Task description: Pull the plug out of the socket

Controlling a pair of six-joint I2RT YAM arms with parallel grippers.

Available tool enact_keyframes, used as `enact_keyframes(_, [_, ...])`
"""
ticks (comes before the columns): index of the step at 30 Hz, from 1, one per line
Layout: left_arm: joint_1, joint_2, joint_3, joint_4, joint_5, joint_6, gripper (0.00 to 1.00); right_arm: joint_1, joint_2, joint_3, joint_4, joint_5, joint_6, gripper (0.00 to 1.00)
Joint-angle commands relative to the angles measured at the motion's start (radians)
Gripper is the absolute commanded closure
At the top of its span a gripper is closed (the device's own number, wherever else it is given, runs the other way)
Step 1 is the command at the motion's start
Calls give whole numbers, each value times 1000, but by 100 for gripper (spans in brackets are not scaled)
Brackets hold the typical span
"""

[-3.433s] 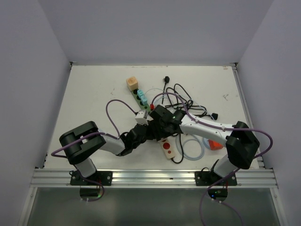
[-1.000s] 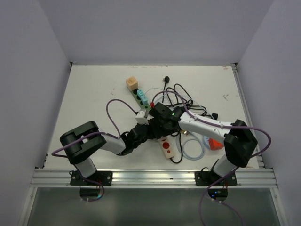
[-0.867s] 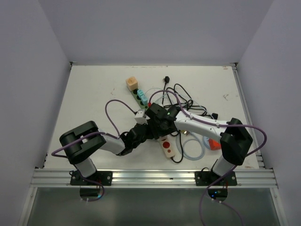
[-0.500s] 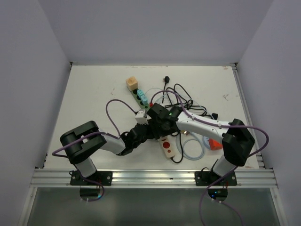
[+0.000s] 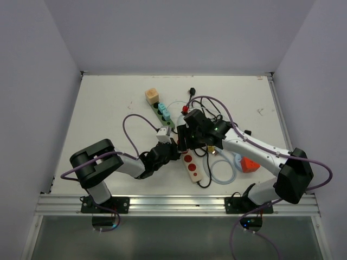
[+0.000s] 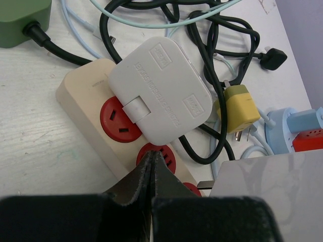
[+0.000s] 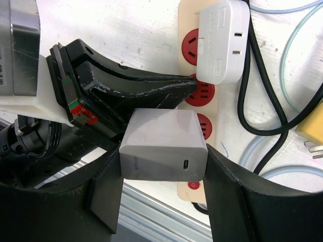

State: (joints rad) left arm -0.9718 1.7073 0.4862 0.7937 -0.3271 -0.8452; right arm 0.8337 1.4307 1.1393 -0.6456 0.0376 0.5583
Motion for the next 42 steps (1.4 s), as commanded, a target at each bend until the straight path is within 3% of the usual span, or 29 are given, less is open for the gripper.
enact_keyframes(1, [-4,86,-41,-330,-3,64,100,2,-13,34,31,-31,2,100])
enact_keyframes(8, [-2,78,-52,-318,-1,64,100,-71,-134,-4,-3,5,-21,100])
enact_keyframes(18, [-4,61,-69,-278,16,87,99,-404,-253,-113,14,-25,-70,99])
enact_keyframes(22, [-4,25,-100,-237,25,100,86,-493,-233,-159,35,-34,-92,96])
enact_keyframes(26, [-4,-14,-142,-185,26,110,75,-565,-223,-197,73,-62,-95,86])
enact_keyframes(35, [-4,-93,-236,-64,51,136,66,-636,-187,-214,107,-74,-120,59])
enact_keyframes(42, [-4,-140,-293,12,71,152,58,-636,-185,-208,112,-100,-117,48])
